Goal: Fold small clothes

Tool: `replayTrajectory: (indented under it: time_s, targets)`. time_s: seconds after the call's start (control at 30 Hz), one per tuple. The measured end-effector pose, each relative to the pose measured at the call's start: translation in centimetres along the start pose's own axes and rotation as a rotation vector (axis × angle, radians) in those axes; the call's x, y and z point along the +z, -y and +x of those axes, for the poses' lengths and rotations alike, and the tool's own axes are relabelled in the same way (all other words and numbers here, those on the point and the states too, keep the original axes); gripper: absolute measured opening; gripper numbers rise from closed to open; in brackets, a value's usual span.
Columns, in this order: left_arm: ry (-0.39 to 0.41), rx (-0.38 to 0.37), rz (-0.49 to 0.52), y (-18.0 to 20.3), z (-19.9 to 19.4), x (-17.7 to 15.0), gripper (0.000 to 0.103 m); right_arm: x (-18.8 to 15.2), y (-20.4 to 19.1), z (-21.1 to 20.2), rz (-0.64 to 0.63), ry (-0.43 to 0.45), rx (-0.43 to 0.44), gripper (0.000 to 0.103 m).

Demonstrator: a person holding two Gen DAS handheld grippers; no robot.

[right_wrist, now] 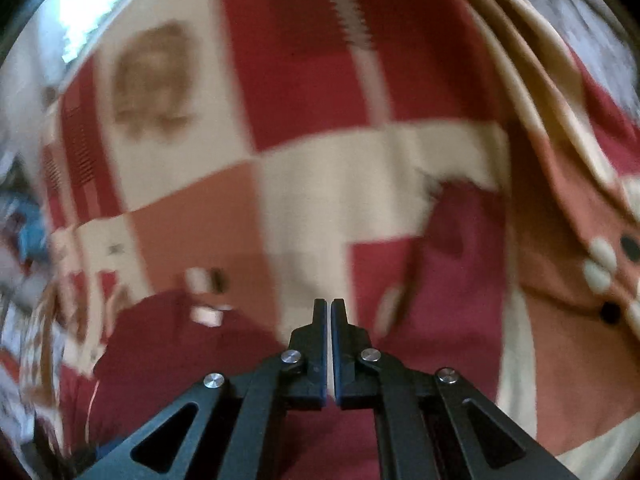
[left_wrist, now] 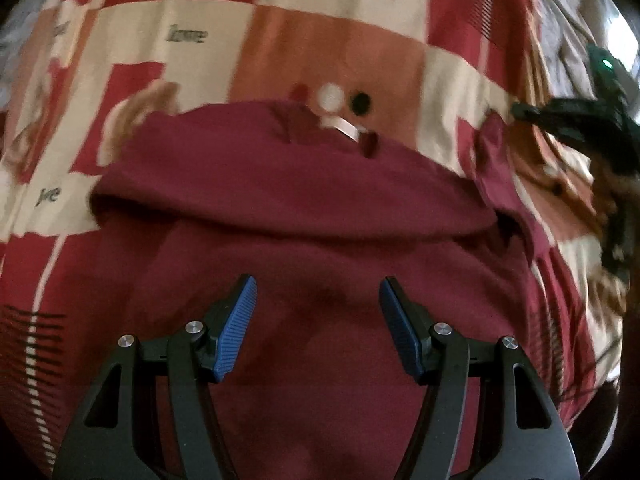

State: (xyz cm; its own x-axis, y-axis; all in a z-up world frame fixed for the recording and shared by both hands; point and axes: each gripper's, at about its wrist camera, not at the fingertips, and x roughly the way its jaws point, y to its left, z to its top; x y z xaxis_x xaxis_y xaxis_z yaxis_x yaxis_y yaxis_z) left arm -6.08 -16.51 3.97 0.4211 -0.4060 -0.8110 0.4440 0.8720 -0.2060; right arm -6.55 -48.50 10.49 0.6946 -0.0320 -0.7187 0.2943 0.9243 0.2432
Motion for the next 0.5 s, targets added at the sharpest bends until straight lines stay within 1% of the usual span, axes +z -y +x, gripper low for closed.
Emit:
replayTrajectory:
  time_s: [0.07, 0.1, 0.13, 0.17, 0.23, 0.27, 0.3, 0.37, 0.5]
  targets:
    - [-0.002, -0.001, -0.053, -1.1, -0.1, 0.2, 0.064, 0.2, -1.4, 0.3, -0.031, 0.014, -0.048, 0.002]
    - [-0.009, -0.007, -0.070, -1.5, -0.1, 0.2, 0.064, 0.3, -1.3, 0.9, -0.033, 0.010, -0.082, 0.002]
    - [-0.015, -0.011, -0.079, -1.7, -0.1, 0.3, 0.064, 0.0, -0.1, 0.9, -0.025, -0.002, -0.104, 0.003]
    - [-0.015, -0.014, -0.087, -1.9, -0.2, 0.3, 0.064, -0.3, 0.9, 2.0, -0.003, -0.026, -0.146, 0.006]
    - [-0.010, -0.011, -0.082, -1.8, -0.5, 0.3, 0.064, -0.5, 3.0, 4.9, 0.043, -0.081, -0.235, 0.015]
    - [-0.009, -0.011, -0.076, -1.8, -0.5, 0.4, 0.064, -0.8, 4.2, 6.2, 0.068, -0.108, -0.279, 0.027]
    - [-0.009, -0.012, -0.071, -1.7, -0.5, 0.3, 0.064, -1.1, 5.1, 7.1, 0.090, -0.129, -0.301, 0.034]
    - [-0.021, -0.019, -0.066, -1.5, -0.3, 0.4, 0.064, -1.6, 7.0, 8.9, 0.142, -0.166, -0.326, 0.034]
    - [-0.046, -0.016, -0.041, -1.1, 0.4, 0.5, 0.064, -1.8, 8.8, 11.2, 0.185, -0.190, -0.311, 0.034]
